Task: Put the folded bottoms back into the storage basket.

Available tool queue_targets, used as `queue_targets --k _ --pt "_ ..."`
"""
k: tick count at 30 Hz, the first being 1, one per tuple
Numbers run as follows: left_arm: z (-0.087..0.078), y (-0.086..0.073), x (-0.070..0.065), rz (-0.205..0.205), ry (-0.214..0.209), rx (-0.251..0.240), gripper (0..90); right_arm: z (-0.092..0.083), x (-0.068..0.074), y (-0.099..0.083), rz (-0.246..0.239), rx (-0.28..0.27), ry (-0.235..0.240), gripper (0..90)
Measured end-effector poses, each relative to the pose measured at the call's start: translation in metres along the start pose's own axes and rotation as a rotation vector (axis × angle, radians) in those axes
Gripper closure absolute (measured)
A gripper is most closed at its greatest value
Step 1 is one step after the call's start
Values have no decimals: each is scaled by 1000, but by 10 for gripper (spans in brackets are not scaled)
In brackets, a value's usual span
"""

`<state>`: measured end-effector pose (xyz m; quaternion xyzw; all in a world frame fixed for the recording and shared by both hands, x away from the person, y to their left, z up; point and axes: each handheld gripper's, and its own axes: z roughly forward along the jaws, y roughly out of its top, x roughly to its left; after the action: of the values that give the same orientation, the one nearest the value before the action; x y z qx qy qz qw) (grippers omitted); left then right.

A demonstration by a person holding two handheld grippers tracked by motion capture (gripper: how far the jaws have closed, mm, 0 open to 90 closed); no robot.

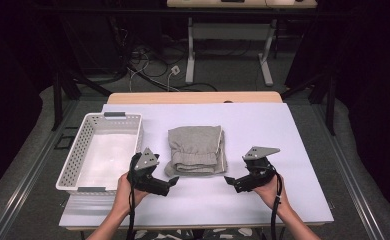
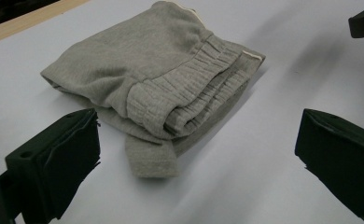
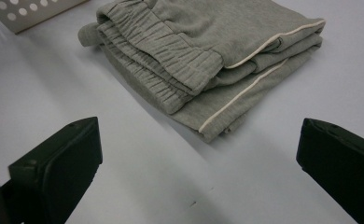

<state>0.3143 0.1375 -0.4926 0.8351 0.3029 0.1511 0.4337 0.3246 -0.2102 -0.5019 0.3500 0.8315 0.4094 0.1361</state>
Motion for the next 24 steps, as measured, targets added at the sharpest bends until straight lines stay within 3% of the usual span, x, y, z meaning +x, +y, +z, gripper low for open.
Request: queue_targets --k 11,24 --pt "18 12 5 -15 -7 17 0 14 -3 12 5 0 12 0" --pt "40 19 24 -91 10 51 0 31 -15 21 61 17 15 0"
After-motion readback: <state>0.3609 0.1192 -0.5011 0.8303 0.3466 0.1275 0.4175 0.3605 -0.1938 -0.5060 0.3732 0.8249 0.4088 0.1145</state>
